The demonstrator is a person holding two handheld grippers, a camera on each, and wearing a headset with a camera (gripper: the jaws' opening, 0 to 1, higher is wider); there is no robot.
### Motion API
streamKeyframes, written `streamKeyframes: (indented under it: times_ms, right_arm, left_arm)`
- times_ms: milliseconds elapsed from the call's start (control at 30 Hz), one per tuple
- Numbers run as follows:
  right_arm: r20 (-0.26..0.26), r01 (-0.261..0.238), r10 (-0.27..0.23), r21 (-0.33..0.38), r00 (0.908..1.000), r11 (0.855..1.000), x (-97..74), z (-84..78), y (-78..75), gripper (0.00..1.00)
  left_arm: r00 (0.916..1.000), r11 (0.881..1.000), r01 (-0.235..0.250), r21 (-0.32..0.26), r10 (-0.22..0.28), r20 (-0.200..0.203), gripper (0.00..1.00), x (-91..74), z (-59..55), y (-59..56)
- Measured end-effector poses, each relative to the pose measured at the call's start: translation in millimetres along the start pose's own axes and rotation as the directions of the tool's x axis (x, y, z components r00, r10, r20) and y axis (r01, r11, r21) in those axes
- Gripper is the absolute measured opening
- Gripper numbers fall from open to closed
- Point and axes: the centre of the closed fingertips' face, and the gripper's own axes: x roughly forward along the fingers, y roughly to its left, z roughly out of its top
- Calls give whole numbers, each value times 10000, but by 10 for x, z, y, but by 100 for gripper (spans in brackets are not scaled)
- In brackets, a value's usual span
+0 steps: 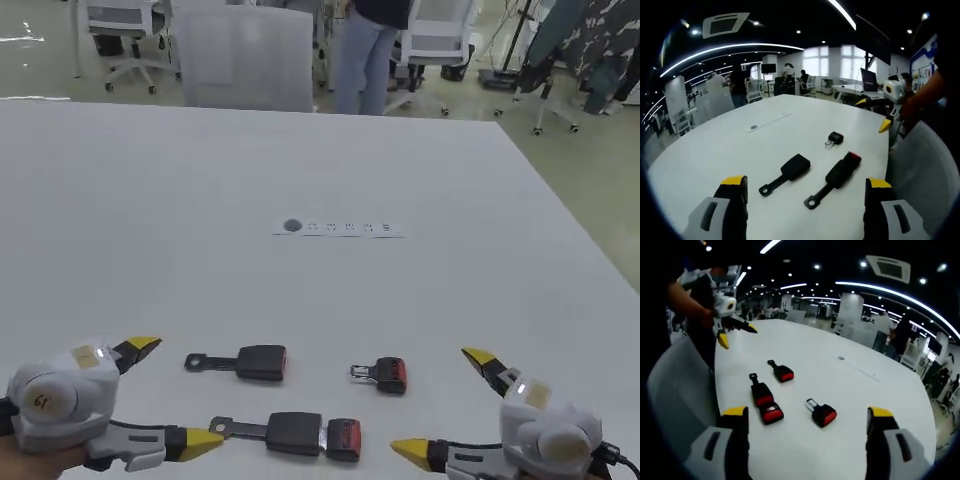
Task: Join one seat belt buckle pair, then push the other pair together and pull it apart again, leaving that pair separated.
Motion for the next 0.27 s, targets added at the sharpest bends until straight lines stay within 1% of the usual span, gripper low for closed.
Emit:
streamKeyframes:
  times_ms: [100,133,200,267]
  right_arm:
    - [-15,31,-31,52,10000,10000,-36,-14,26,100]
    - [-18,61,-61,69,10000,10000,-44,-17,25,100]
    - [-6,148,-148,229,9999,9996,-64,-25,20,100]
    - [-13,301,-301,407,9995,9987,-89,-42,16,100]
  left_arm:
    - [10000,10000,-77,-33,77,-55,100,-47,-53,19]
    - [10000,9999,-81,-61,81,-49,100,-63,-55,7]
    - [9999,9999,-126,-56,126,-44,100,-93,-78,5]
    - [9997,9995,-230,-204,230,-6,100,-123,-90,14]
